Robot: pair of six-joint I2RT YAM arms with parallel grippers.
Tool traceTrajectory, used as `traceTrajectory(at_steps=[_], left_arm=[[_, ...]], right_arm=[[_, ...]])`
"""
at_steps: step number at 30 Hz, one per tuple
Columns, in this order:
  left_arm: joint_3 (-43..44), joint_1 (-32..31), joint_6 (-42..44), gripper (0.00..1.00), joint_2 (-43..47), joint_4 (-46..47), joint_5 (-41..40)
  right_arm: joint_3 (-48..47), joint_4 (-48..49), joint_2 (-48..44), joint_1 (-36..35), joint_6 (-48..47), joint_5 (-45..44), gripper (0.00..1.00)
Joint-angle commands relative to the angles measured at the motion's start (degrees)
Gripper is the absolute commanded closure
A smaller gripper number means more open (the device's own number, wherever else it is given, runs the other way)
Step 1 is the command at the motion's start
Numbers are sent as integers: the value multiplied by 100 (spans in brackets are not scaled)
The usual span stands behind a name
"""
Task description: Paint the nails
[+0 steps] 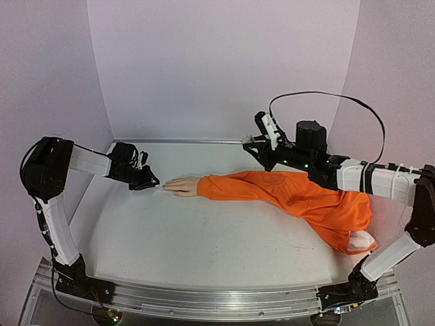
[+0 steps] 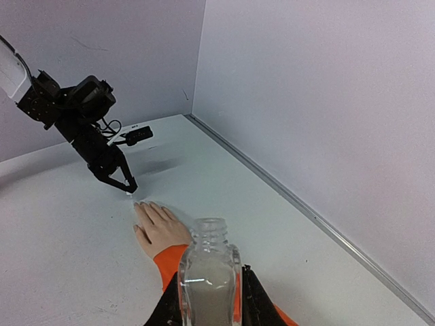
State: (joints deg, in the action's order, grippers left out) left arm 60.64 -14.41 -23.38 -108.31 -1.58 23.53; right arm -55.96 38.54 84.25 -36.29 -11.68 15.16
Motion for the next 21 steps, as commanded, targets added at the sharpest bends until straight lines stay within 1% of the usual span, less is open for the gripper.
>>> traceTrajectory(at_steps=[1,6,10,17,21], left_arm=[[150,41,150,100,204,0,-204],[-24,40,184,100,636,-17,-428],[-9,38,152,100,731,-30,-255],[218,26,-72,100,423,-24,431],[301,10,-93,100,263,-26,460]], right_arm=[[-195,366,9,24,87,88,100],[-204,373,37,26,86,117,100],[-222,374,52,26,94,168,100],[-222,380,28,26,96,182,100],[-214,376,17,26,96,192,100]])
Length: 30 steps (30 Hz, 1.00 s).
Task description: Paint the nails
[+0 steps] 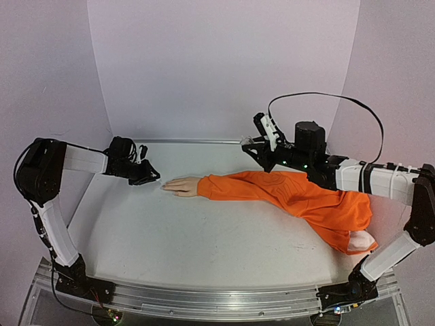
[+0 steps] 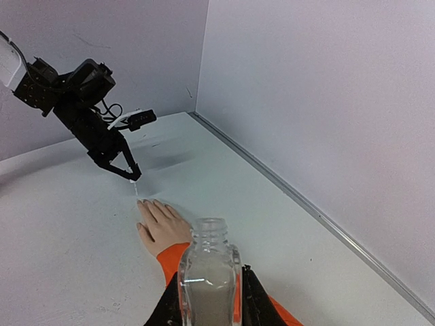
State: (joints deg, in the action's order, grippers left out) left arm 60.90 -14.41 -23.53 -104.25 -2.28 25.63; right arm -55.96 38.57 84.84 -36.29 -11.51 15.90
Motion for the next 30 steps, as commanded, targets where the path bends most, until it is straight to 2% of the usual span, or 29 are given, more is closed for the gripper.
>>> traceTrajectory(at_steps=[1,12,25,30], left_arm=[[279,10,-76,100,-173,48,234],[348,26,-16,100,-381,54,133],[52,19,103,100,211,68,-101],[143,23,81,100,105,62,-82]], right_arm=[[-207,371,-52,26,79,107,100],[-180,371,-40,24,66,91,100],[-195,373,-4,21,70,128,100],[-187,380,-17,21,78,152,100]])
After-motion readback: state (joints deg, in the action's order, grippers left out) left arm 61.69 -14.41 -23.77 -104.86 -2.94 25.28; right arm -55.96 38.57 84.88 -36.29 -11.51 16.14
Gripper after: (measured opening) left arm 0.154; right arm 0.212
